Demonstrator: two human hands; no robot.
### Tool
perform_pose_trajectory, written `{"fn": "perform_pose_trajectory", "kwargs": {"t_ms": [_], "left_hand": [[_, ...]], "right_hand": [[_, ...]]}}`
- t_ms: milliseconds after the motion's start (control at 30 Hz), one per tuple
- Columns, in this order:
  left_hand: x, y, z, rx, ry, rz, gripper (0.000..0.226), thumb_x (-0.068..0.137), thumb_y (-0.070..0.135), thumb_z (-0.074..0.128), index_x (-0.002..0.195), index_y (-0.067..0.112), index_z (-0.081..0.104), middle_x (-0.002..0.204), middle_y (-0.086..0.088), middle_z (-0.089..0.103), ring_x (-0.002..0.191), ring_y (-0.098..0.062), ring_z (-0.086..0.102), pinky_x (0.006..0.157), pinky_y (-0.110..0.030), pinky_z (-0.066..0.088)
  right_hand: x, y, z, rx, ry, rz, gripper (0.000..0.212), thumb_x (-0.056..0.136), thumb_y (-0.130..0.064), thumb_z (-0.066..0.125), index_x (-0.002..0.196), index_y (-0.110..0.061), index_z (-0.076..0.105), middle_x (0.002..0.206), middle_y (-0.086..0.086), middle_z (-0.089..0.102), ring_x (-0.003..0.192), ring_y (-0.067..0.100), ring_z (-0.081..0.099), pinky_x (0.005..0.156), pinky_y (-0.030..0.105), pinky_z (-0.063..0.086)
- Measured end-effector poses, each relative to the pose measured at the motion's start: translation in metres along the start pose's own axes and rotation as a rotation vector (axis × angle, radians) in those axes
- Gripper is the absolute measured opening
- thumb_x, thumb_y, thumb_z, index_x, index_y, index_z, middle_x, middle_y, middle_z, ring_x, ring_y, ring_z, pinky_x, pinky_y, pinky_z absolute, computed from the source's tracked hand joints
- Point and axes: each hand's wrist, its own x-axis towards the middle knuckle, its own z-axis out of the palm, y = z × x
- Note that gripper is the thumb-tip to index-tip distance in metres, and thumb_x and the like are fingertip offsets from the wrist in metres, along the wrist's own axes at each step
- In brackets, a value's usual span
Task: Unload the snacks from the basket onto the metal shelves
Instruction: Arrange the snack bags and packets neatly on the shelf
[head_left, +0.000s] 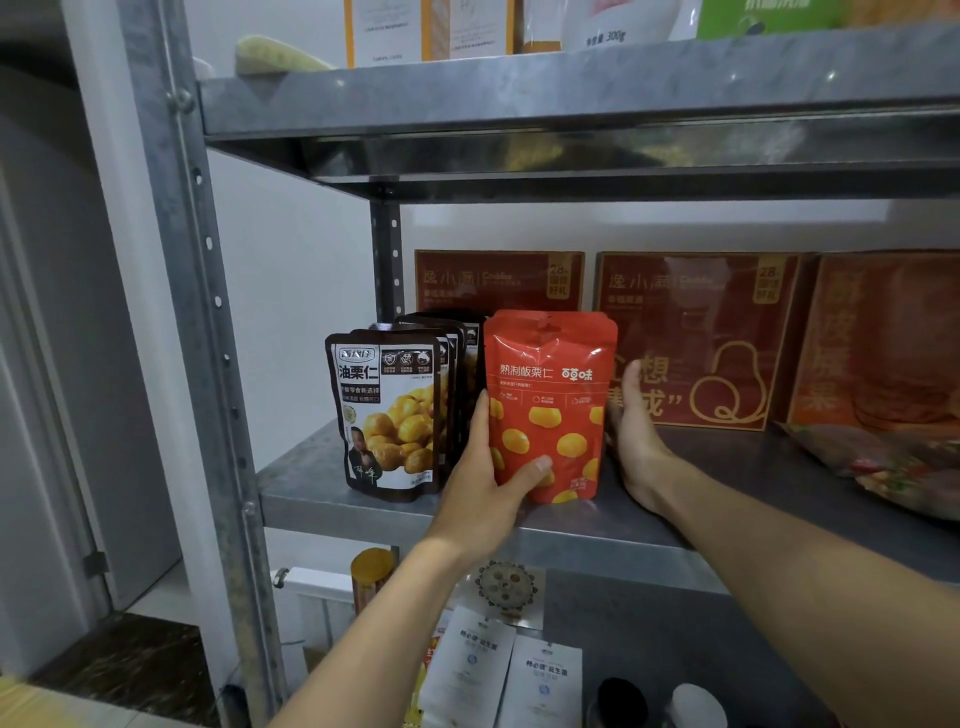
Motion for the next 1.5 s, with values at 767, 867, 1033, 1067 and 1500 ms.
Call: {"fn": "perform_pose_trajectory", "kwargs": {"t_ms": [767,867,1033,1067,1500], "left_hand": [[0.001,-0.002,-0.001,0.051,0.003,-0.02,0.089,0.09,0.027,0.068,0.151,0.046,0.007,0.139,0.023,0.046,0.123,0.006,0.049,0.106,-0.032,0.044],[0.001,-0.002,-0.001,0.091,0.014,-0.032,0.089,0.09,0.026,0.068,0.151,0.046,0.007,0.139,0.022,0.047,0.124,0.006,0.048,0.106,-0.031,0.044],[-0.001,0.002,0.0,0.169,0.047,-0.066,0.094,0.088,0.029,0.07,0.153,0.042,0.003,0.145,0.015,0.043,0.131,-0.004,0.044,0.111,-0.042,0.04],[-0.001,0.003,0.0,0.177,0.055,-0.077,0.095,0.088,0.031,0.07,0.153,0.043,0.002,0.146,0.014,0.041,0.133,-0.007,0.042,0.111,-0.044,0.039],[-0.079,0.062,0.019,0.84,0.184,0.074,0.057,0.095,0.04,0.053,0.148,0.028,0.034,0.15,0.002,0.039,0.136,-0.019,0.036,0.11,-0.039,0.035]], "right_hand": [[-0.01,-0.003,0.003,-0.012,0.055,0.0,0.075,0.089,-0.075,0.01,0.13,-0.031,0.055,0.112,-0.005,0.065,0.105,0.011,0.058,0.105,0.036,0.037],[-0.018,-0.004,0.001,-0.05,0.098,-0.005,0.097,0.07,-0.094,0.021,0.137,-0.032,0.054,0.129,-0.004,0.063,0.122,0.015,0.055,0.115,0.044,0.032],[-0.019,0.008,-0.014,-0.091,0.1,0.056,0.113,0.045,-0.107,0.029,0.129,-0.039,0.06,0.134,-0.006,0.061,0.127,0.02,0.053,0.114,0.05,0.031],[-0.027,0.003,-0.013,-0.121,0.111,0.081,0.117,0.044,-0.107,0.028,0.134,-0.037,0.056,0.138,-0.005,0.058,0.129,0.021,0.051,0.115,0.05,0.03],[-0.181,-0.052,-0.043,-1.11,0.216,-0.201,0.06,0.093,-0.055,0.053,0.146,-0.03,0.039,0.142,0.0,0.053,0.13,0.026,0.049,0.104,0.041,0.042]]}}
